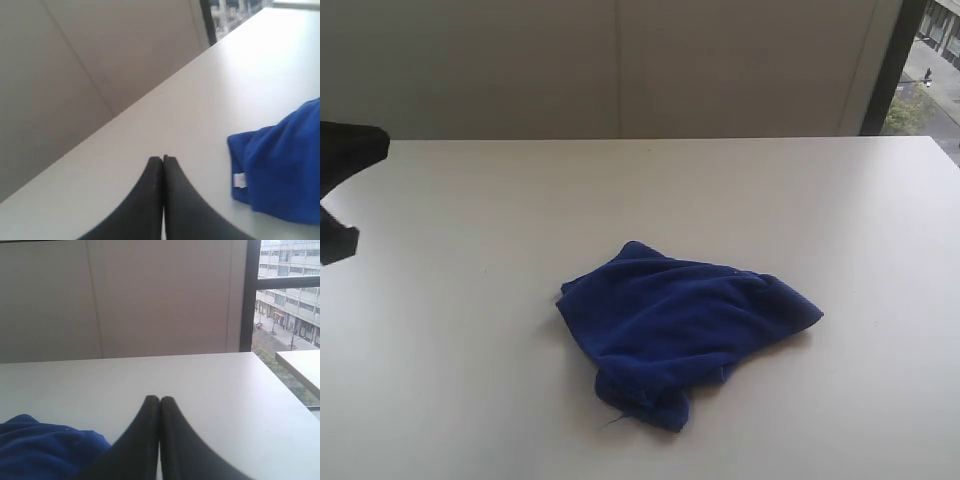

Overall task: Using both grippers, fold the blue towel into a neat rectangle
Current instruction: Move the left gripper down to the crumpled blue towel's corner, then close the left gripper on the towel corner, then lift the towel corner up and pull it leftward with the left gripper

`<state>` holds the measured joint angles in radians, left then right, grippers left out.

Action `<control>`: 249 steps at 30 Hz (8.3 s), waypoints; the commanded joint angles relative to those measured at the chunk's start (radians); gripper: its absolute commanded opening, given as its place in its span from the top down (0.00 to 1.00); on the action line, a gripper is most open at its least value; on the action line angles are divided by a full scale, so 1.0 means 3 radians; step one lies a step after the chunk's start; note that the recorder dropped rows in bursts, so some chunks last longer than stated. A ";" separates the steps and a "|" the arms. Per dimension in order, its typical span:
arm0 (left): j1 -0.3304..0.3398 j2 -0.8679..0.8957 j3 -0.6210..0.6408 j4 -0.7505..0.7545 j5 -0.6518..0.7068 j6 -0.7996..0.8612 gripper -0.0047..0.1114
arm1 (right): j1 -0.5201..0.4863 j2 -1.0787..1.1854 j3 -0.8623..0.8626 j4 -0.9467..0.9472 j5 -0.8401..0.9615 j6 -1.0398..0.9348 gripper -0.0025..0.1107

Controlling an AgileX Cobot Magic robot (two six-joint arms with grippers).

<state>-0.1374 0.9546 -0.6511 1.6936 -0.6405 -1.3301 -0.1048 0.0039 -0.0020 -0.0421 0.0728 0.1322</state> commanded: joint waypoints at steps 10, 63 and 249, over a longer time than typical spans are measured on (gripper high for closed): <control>-0.1258 0.1163 -0.0511 -0.0754 0.3681 0.2626 0.96 | 0.0012 -0.0013 0.0007 0.0002 -0.0017 0.0020 0.98; -0.2738 0.2681 -0.0923 -0.5844 0.2113 0.8390 0.67 | 0.0157 -0.0013 0.0007 0.0002 -0.0017 0.0020 0.98; -0.1549 0.0040 -0.0800 -1.0484 -0.0265 1.1490 0.96 | 0.0271 0.1497 -0.1275 -0.0045 0.0446 0.0898 0.98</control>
<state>-0.6240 0.9782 -0.9112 -1.4302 -0.7440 1.9579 -0.0490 0.3000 -0.2785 -0.0518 0.0905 0.5300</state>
